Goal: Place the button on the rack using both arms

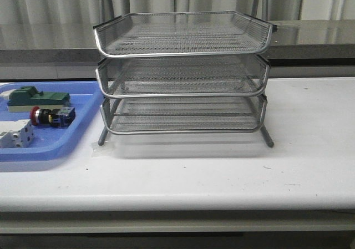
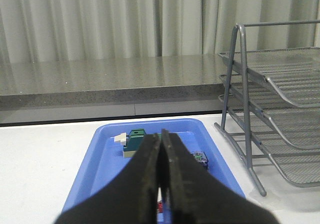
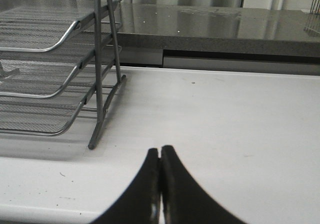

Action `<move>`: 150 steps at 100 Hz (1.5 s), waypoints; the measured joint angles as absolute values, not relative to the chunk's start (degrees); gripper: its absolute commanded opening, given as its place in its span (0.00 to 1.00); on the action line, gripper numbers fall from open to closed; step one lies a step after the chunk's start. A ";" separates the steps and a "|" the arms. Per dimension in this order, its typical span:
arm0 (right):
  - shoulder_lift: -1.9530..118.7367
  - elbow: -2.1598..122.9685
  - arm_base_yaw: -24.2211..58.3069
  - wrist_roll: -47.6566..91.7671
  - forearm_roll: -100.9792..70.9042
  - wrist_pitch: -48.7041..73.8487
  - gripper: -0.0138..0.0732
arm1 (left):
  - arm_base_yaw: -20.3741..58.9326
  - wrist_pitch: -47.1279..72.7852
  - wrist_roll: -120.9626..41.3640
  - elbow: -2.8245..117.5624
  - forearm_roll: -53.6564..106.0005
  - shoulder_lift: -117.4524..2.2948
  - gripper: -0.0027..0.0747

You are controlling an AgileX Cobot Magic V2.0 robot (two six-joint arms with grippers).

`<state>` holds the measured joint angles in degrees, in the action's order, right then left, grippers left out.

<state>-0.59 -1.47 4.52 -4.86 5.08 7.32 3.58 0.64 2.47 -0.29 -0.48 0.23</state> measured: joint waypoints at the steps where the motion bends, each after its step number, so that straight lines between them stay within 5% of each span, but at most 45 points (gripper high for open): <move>1: -0.59 -1.47 4.52 -4.86 5.08 7.32 0.03 | 3.58 0.64 2.47 -0.29 -0.48 0.23 0.01; 107: -0.59 -1.47 4.52 -4.86 4.19 1.86 0.03 | 3.58 0.64 2.47 -0.29 -0.48 0.23 0.01; 150: 8.02 22.14 4.52 -4.86 0.00 29.49 0.03 | 3.58 0.50 2.47 -0.29 -0.48 0.23 0.01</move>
